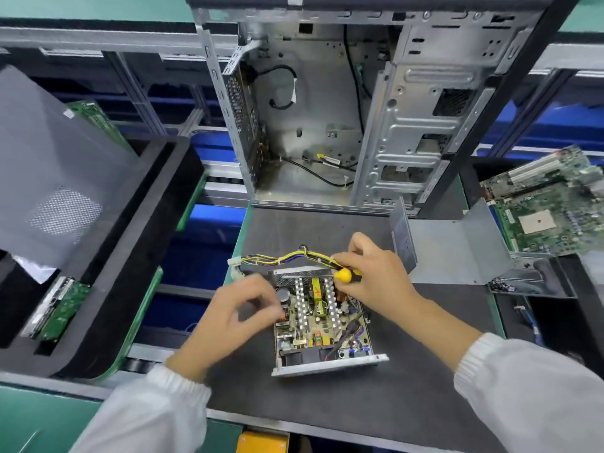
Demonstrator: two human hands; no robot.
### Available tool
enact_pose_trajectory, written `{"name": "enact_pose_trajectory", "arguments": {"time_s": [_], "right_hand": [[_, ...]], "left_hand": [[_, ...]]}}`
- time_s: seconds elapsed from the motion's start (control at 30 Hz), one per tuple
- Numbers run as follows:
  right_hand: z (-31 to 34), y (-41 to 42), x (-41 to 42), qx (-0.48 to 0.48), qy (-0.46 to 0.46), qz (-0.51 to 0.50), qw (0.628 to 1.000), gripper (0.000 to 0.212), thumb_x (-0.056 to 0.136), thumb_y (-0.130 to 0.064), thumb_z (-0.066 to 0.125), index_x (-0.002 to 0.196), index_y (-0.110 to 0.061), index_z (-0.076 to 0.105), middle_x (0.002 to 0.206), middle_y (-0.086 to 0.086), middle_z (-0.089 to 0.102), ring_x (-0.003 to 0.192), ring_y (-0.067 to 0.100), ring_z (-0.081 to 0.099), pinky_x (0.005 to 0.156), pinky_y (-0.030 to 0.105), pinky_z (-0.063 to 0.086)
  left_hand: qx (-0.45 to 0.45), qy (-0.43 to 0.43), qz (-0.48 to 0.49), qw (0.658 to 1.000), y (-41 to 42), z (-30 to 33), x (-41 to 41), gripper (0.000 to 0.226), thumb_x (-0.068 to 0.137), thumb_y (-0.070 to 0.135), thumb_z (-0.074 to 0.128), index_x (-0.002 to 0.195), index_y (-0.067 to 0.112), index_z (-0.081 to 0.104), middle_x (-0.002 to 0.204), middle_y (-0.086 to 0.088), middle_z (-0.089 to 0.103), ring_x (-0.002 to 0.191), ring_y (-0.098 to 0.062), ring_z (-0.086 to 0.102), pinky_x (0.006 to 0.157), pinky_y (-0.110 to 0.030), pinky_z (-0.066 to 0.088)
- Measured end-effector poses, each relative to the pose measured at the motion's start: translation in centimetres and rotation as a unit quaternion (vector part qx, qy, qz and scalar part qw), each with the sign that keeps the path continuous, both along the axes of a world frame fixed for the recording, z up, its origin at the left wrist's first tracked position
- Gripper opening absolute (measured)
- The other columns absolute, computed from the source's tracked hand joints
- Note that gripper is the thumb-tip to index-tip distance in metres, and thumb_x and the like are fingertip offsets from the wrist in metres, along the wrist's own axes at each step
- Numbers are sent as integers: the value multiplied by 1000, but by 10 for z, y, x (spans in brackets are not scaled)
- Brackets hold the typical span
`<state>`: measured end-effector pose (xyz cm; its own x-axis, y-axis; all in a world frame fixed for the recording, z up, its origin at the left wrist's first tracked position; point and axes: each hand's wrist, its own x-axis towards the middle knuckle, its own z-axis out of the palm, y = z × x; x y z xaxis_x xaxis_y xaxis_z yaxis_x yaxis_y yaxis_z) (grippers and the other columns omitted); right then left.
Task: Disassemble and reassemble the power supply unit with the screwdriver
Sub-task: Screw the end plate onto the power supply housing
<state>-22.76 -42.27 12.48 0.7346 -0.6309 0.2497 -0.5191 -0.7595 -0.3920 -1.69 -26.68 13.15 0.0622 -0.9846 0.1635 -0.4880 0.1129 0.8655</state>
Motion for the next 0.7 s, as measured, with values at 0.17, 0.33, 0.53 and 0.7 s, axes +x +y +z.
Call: {"name": "enact_pose_trajectory", "arguments": {"time_s": [0.17, 0.33, 0.53, 0.7], "right_hand": [[-19, 5, -13, 105, -197, -89, 971, 15, 76, -3, 72, 78, -12, 61, 80, -1, 46, 69, 6, 45, 62, 10, 35], [-31, 5, -12, 251, -283, -226, 897, 33, 94, -20, 57, 67, -24, 38, 63, 6, 41, 58, 19, 40, 55, 33, 38], [-27, -3, -14, 419, -344, -185, 820, 30, 95, -24, 54, 78, -5, 39, 54, 2, 32, 44, 12, 28, 36, 21, 25], [-26, 0, -20, 346, -283, -181, 876, 21, 97, -26, 51, 80, -13, 50, 57, 7, 59, 45, 20, 54, 50, 24, 47]], "left_hand": [[-32, -119, 19, 992, -59, 2, -11, 17, 89, 16, 69, 106, 15, 70, 106, 5, 64, 105, -9, 57, 94, -24, 42], [71, -93, -17, 993, -72, -13, -15, 23, 94, 18, 63, 115, 16, 73, 102, 9, 72, 95, 1, 62, 87, -18, 48], [85, -67, -10, 994, -75, -14, -13, 22, 94, 14, 63, 114, 15, 73, 100, 5, 74, 94, -1, 65, 85, -13, 48], [85, -65, -5, 994, -74, -15, -15, 22, 94, 14, 63, 113, 15, 74, 97, 9, 72, 93, 0, 63, 82, -9, 46]]}}
